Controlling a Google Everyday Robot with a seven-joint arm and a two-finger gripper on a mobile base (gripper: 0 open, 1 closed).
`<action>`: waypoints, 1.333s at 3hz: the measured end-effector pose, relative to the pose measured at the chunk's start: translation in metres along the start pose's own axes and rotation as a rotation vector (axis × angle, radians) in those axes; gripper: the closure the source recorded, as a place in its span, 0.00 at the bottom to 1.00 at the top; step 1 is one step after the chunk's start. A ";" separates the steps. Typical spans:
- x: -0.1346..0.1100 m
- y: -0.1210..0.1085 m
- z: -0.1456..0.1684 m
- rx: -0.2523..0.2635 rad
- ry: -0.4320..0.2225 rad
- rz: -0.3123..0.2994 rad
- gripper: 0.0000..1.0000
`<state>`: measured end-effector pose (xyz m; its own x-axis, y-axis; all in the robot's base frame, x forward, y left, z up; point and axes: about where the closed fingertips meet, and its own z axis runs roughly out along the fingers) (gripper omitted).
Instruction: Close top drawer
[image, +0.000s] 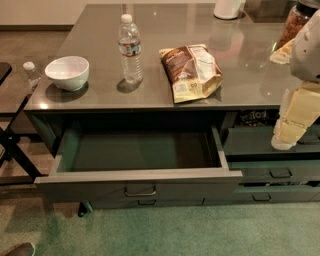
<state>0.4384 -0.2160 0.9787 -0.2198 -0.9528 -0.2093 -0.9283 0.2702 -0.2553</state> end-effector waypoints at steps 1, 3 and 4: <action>0.000 0.000 0.000 0.000 0.000 0.000 0.00; 0.000 0.000 0.000 0.000 0.000 0.000 0.39; 0.000 0.000 0.000 0.000 0.000 0.000 0.63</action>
Offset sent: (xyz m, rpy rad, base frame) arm 0.0000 0.0000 0.0000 0.0000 0.0000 0.0000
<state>0.4384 -0.2160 0.9787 -0.2197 -0.9528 -0.2094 -0.9283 0.2702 -0.2555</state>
